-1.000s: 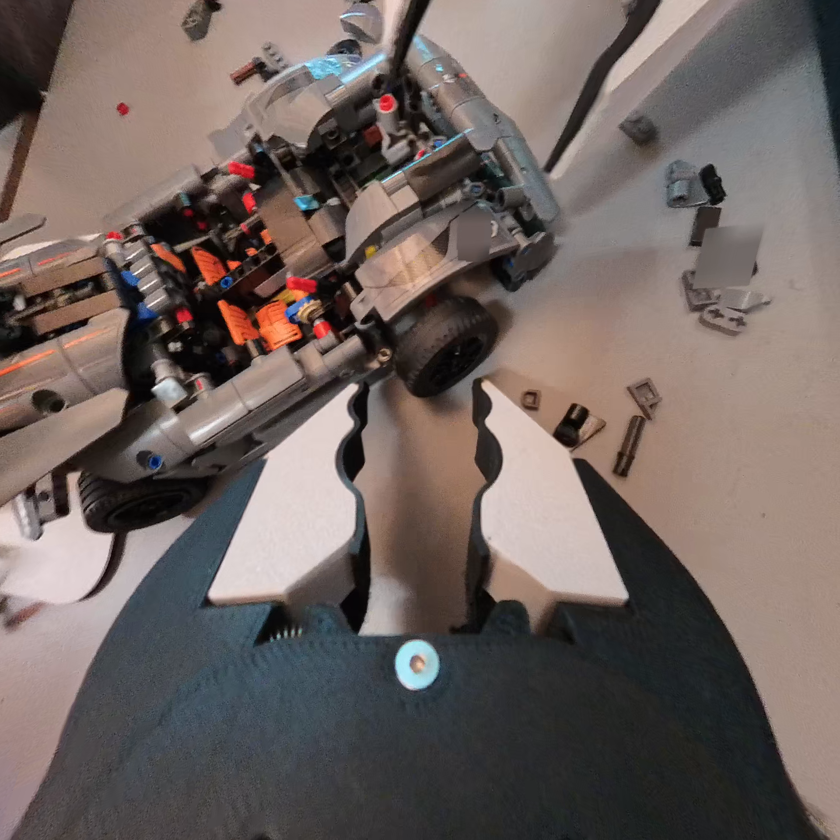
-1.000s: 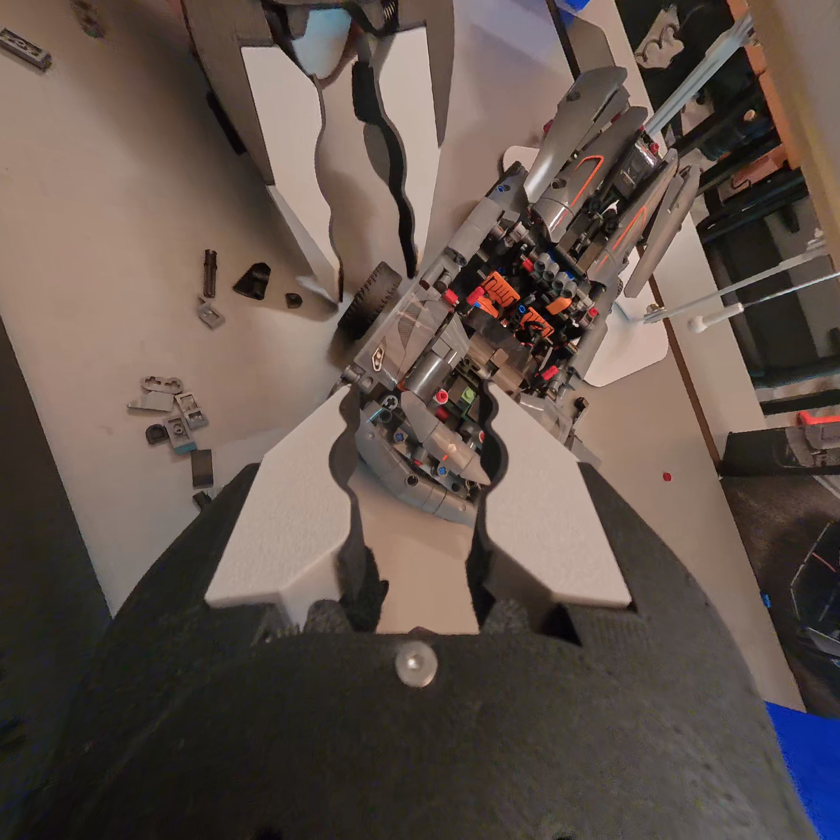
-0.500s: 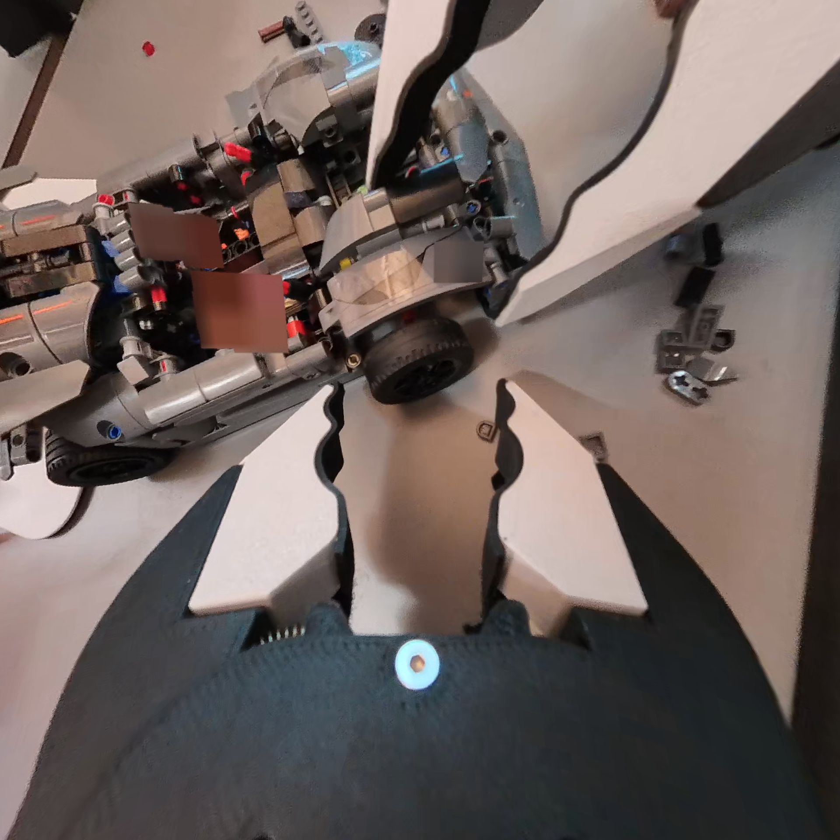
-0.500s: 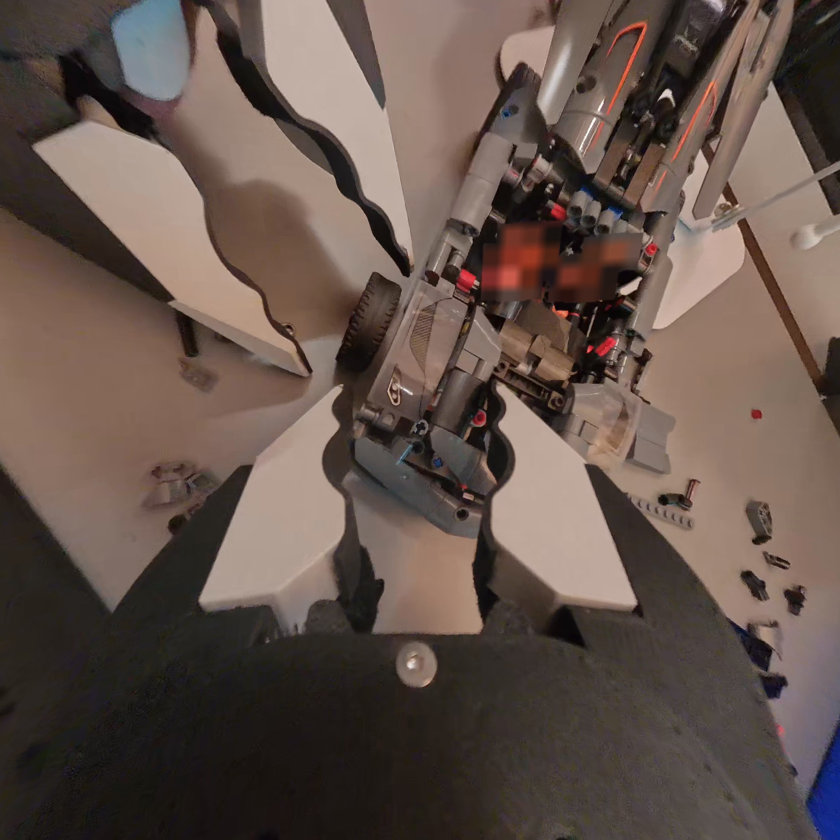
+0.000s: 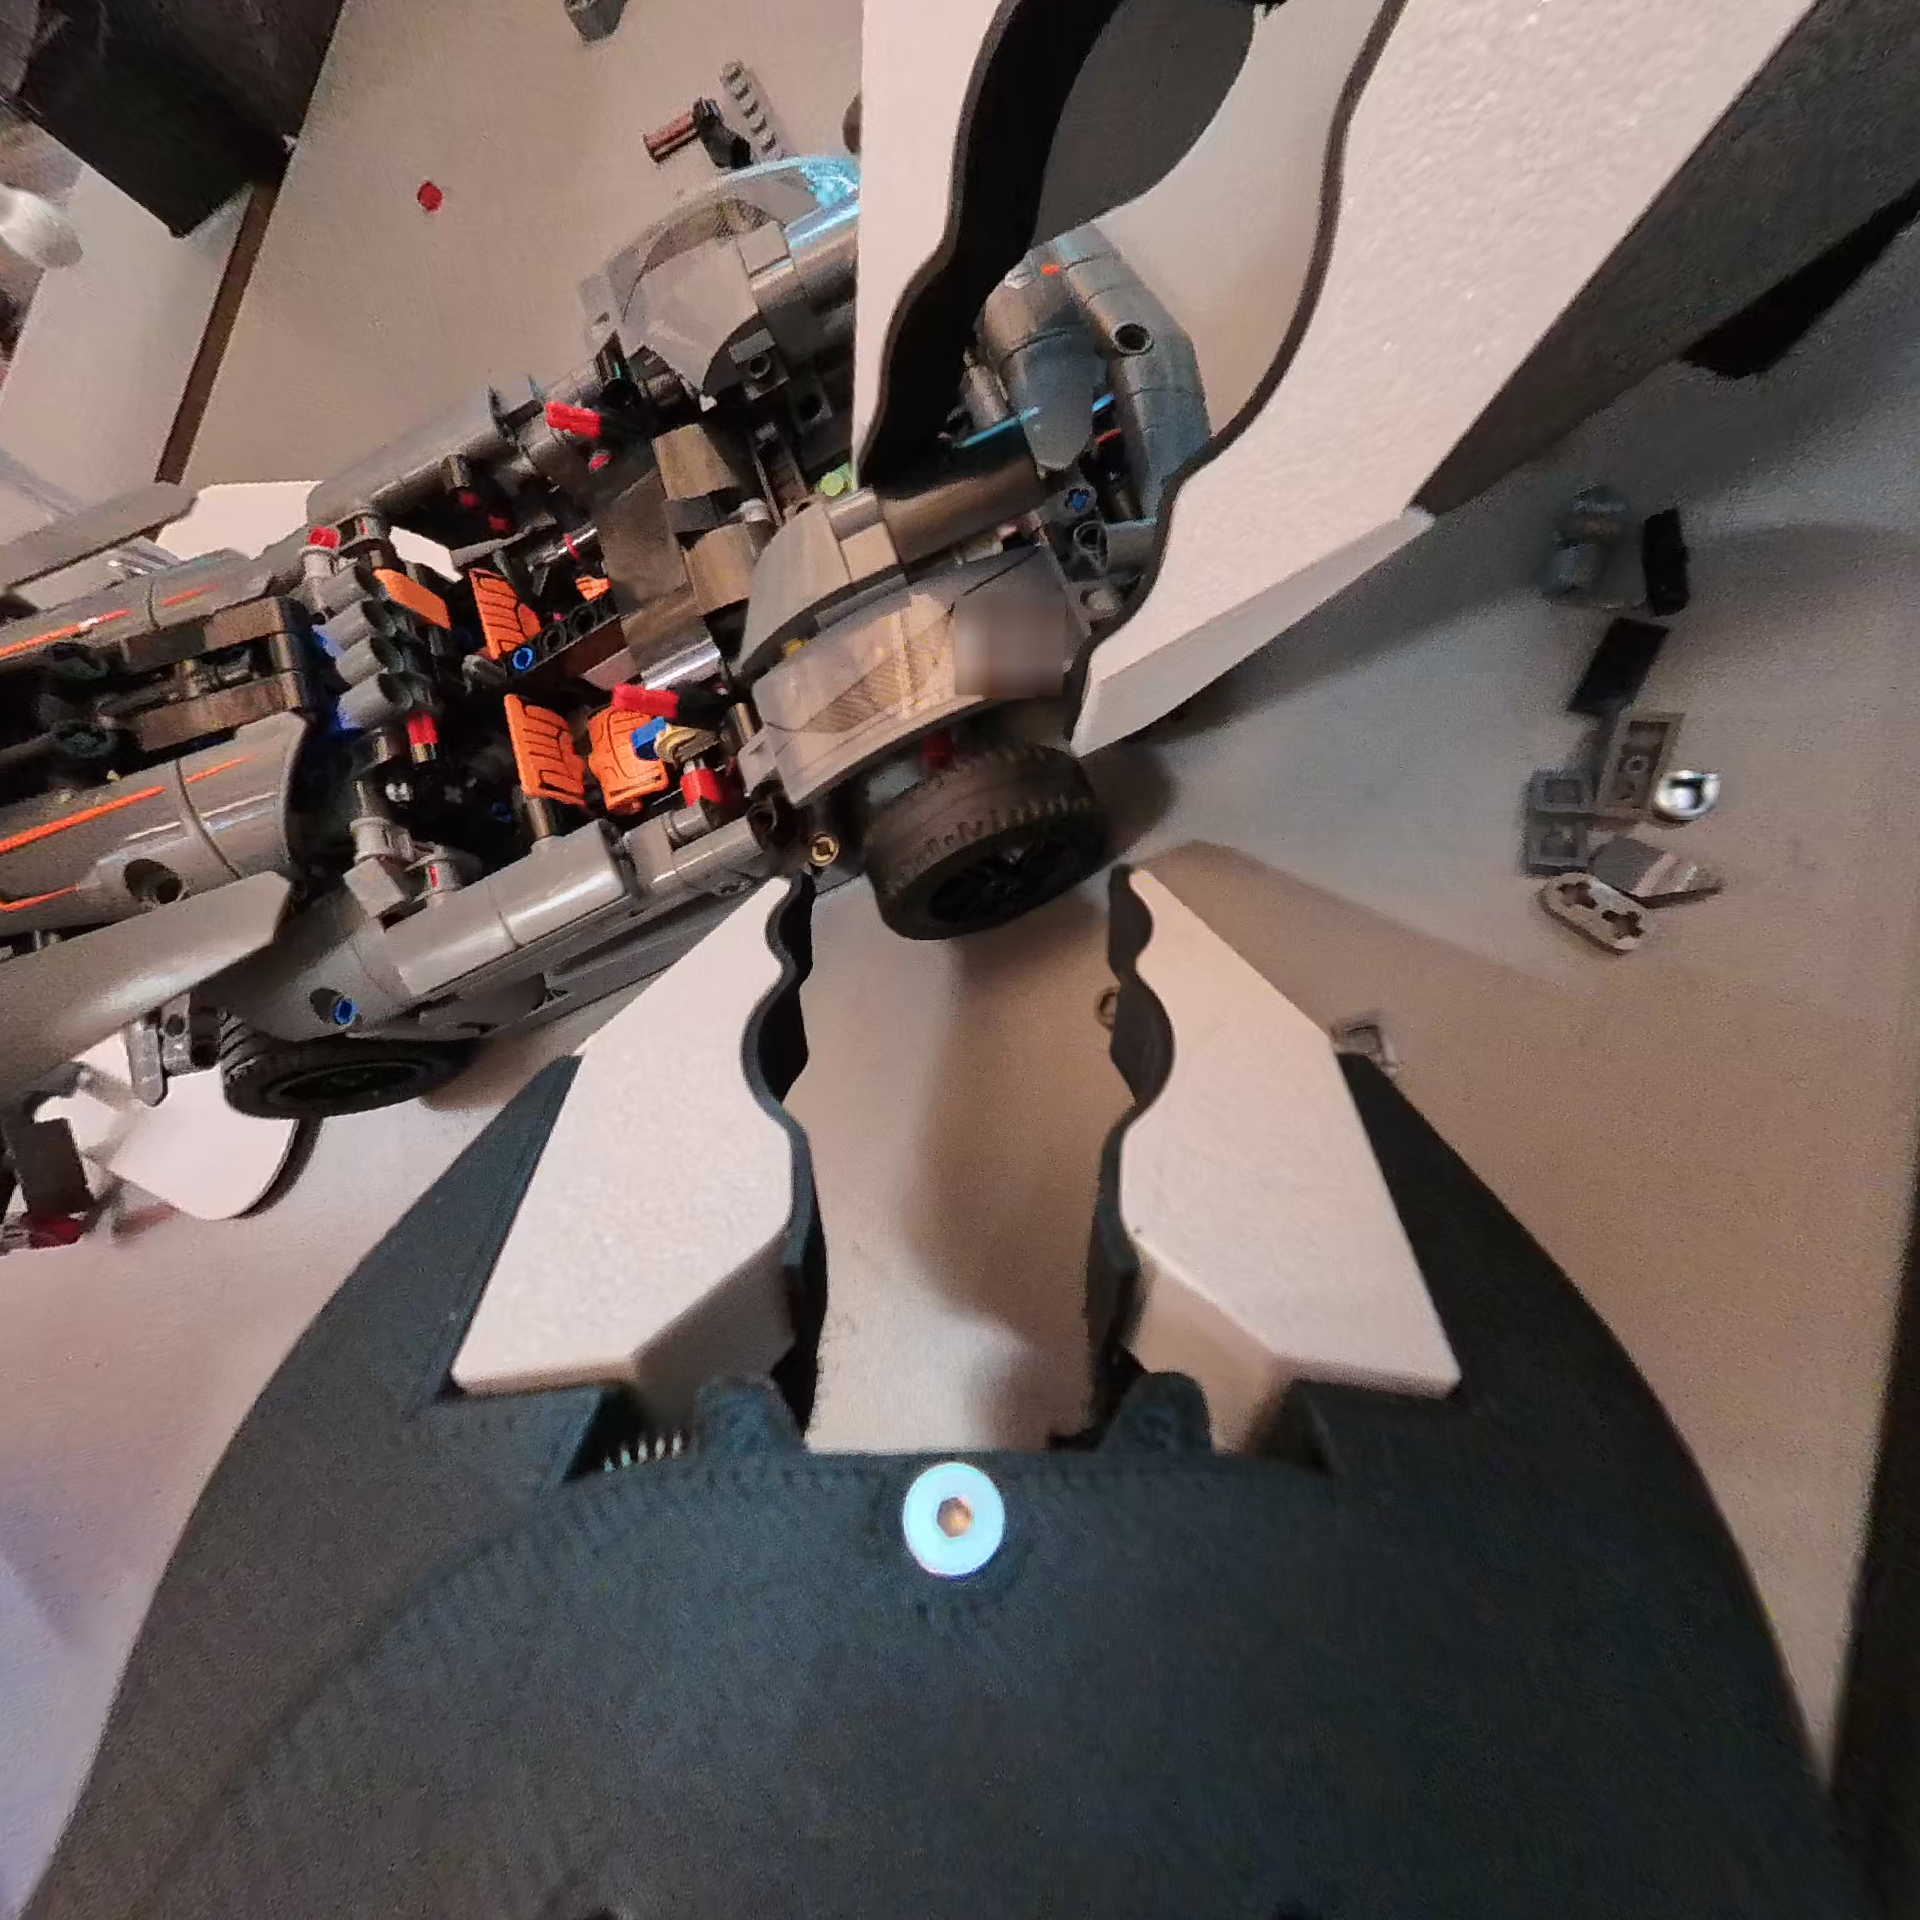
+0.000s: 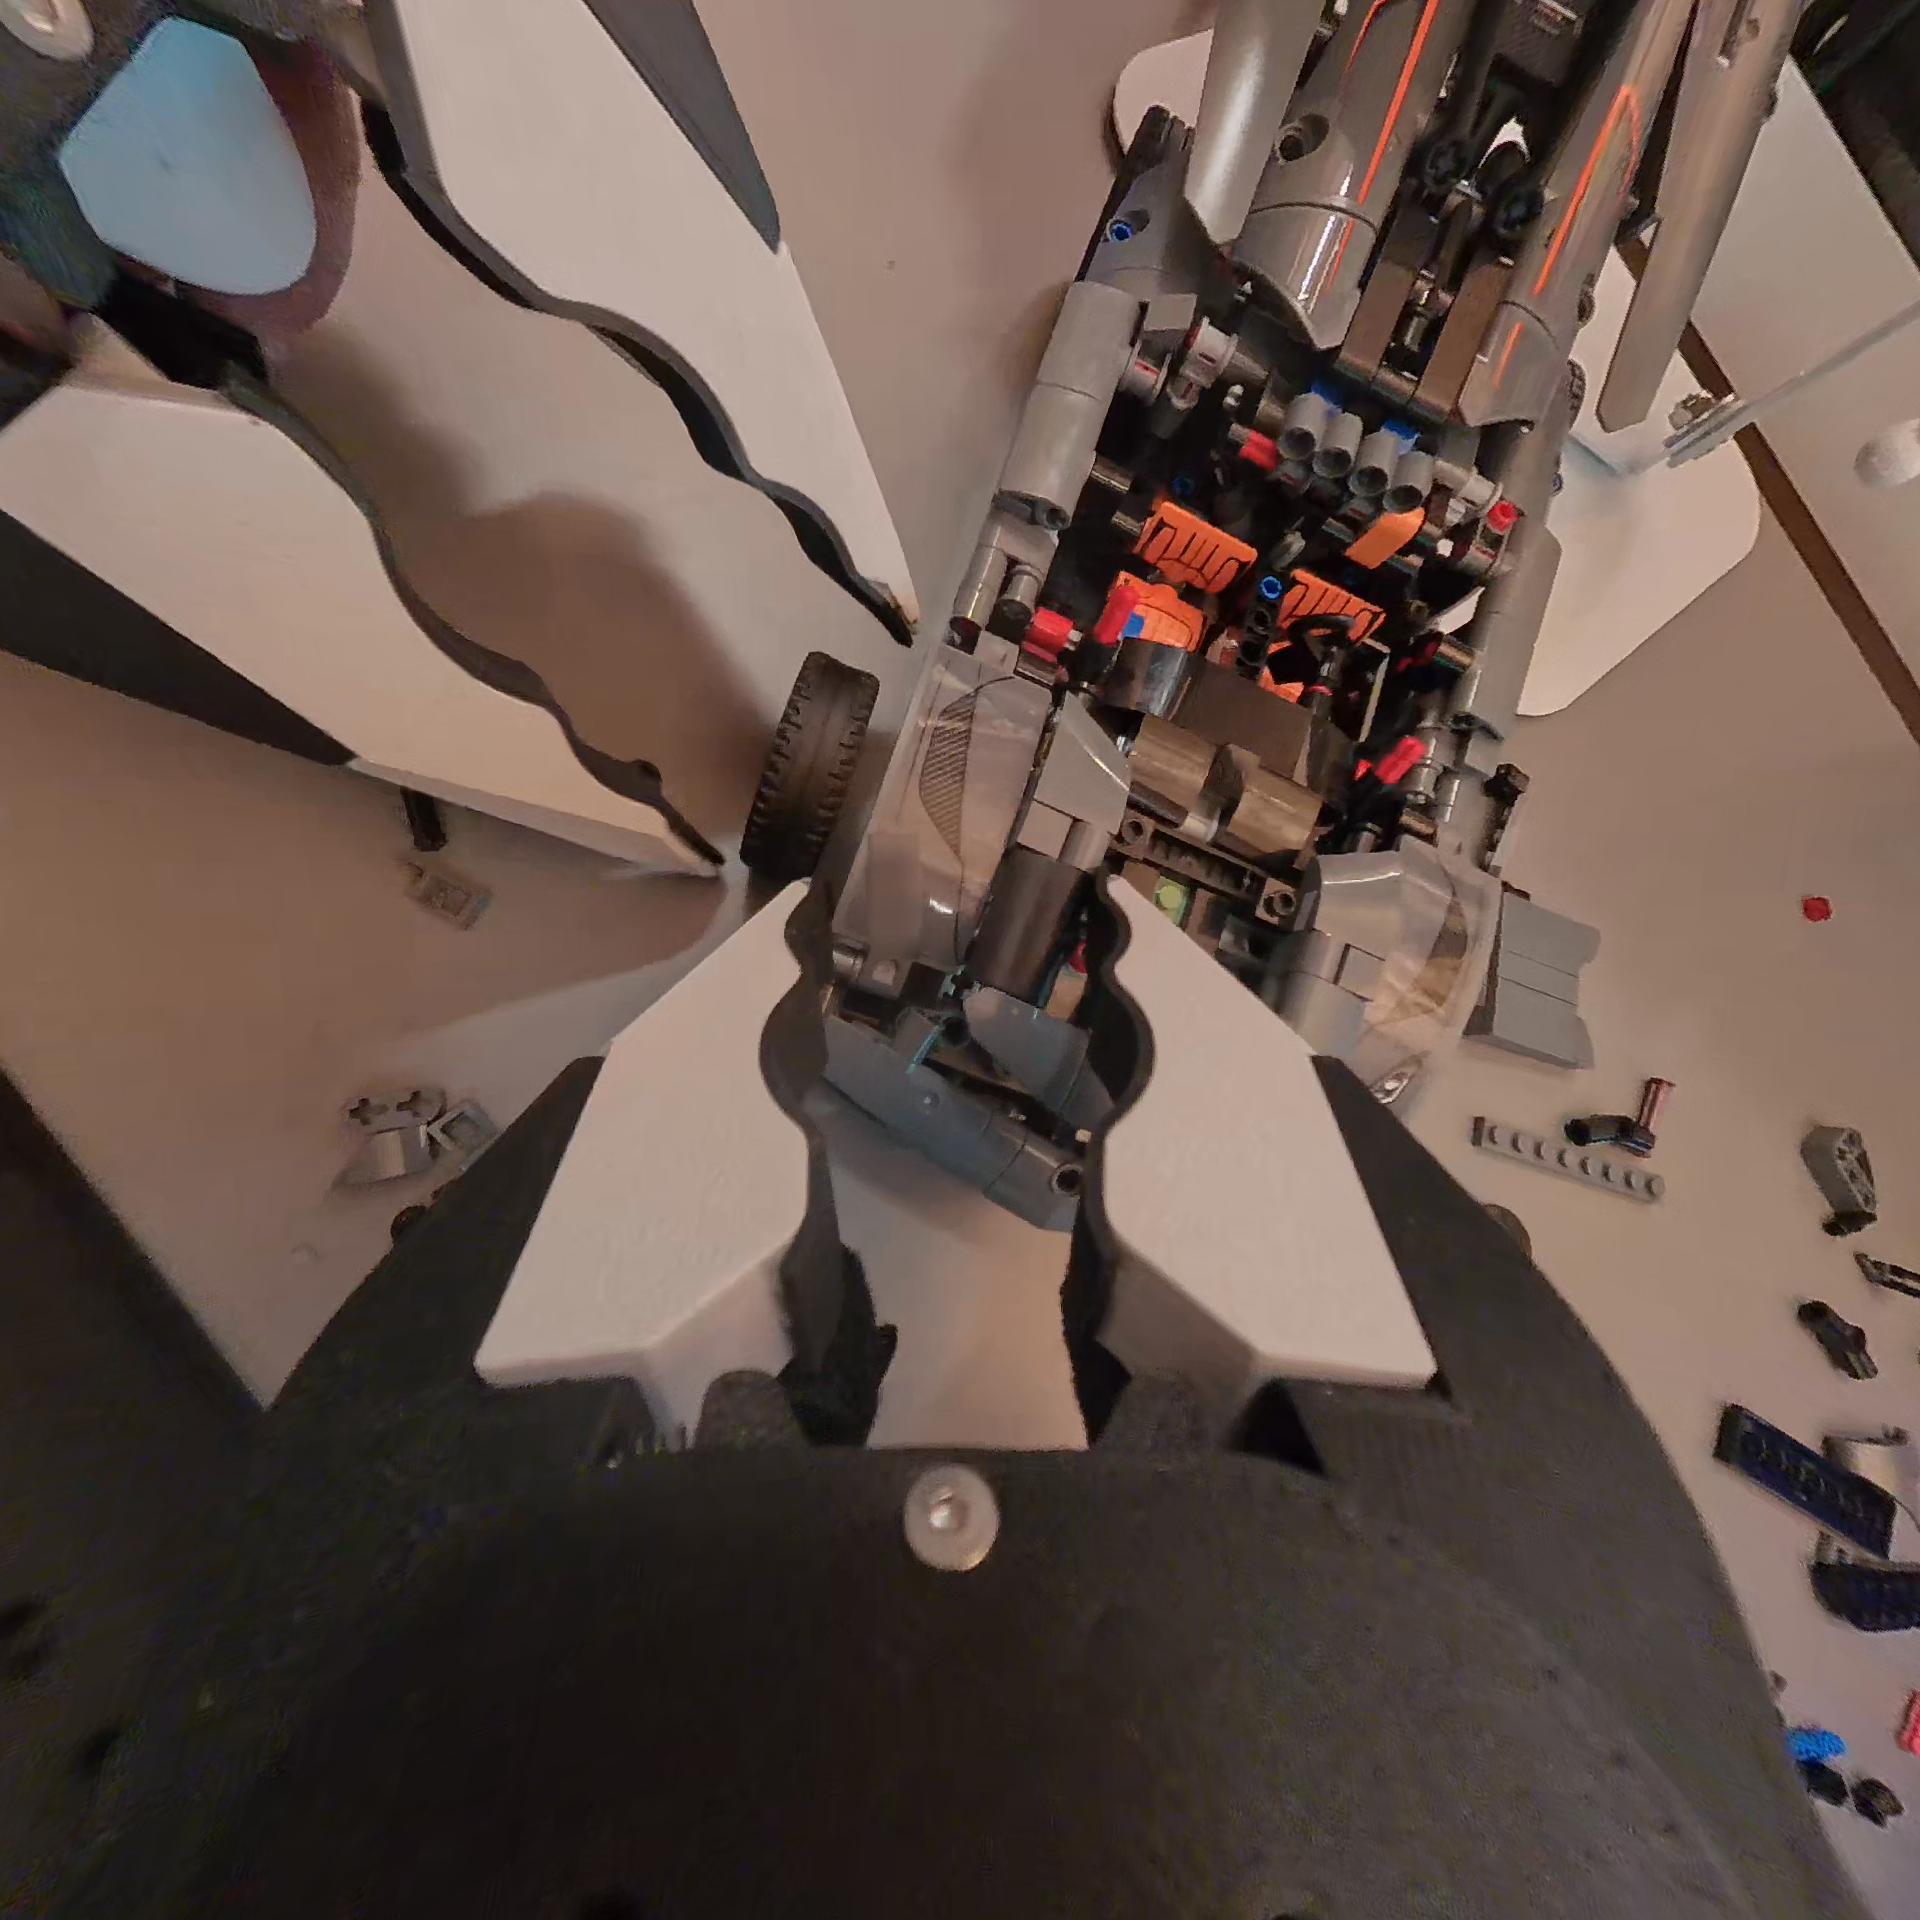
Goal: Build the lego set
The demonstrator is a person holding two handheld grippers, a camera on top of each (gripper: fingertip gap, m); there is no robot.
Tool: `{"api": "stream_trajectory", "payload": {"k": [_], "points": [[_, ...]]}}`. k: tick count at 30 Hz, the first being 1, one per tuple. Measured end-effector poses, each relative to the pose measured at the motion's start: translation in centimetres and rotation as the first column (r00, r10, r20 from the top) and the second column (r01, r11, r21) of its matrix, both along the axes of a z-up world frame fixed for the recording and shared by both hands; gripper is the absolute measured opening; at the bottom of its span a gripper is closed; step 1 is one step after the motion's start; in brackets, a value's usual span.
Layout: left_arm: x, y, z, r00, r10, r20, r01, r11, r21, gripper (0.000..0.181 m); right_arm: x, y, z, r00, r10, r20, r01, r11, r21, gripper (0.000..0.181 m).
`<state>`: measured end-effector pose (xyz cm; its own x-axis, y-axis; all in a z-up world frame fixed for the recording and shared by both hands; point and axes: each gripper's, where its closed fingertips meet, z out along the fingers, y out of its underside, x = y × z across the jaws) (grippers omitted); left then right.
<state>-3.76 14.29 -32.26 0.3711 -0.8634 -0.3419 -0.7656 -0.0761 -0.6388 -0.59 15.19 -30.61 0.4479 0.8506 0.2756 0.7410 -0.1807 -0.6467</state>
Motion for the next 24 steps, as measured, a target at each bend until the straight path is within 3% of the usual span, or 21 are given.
{"api": "stream_trajectory", "payload": {"k": [5, 8, 13, 19, 24], "points": [[0.9, -1.3, 0.8, 0.998, -0.032, 0.048, 0.034, 0.999, -0.033, 0.058, 0.0, 0.1, 0.0, 1.0, 0.012, -0.007, -0.012, 1.0, -0.009, 0.047], [0.9, -0.9, -0.2, 1.0, 0.012, -0.016, -0.012, 0.999, -0.03, 0.06, 0.0, 0.1, 0.0, 1.0, 0.015, -0.005, -0.015, 1.0, -0.01, 0.047], [0.6, 0.1, -0.5, 0.998, 0.056, -0.026, -0.056, 0.998, -0.014, 0.044, 0.2, 0.1, 0.1, 1.0, 0.011, -0.008, -0.011, 1.0, -0.008, 0.052], [0.6, 0.2, -0.5, 0.998, 0.052, -0.019, -0.052, 0.999, -0.008, 0.044, 1.9, -0.5, 1.8, 0.999, 0.017, -0.033, -0.016, 0.999, 0.035, 0.058], [0.6, 0.3, -0.5, 0.999, 0.041, -0.013, -0.041, 0.999, -0.012, 0.044, 4.1, -2.9, 2.4, 0.997, 0.05, -0.057, -0.052, 0.998, -0.039, 0.048]]}}
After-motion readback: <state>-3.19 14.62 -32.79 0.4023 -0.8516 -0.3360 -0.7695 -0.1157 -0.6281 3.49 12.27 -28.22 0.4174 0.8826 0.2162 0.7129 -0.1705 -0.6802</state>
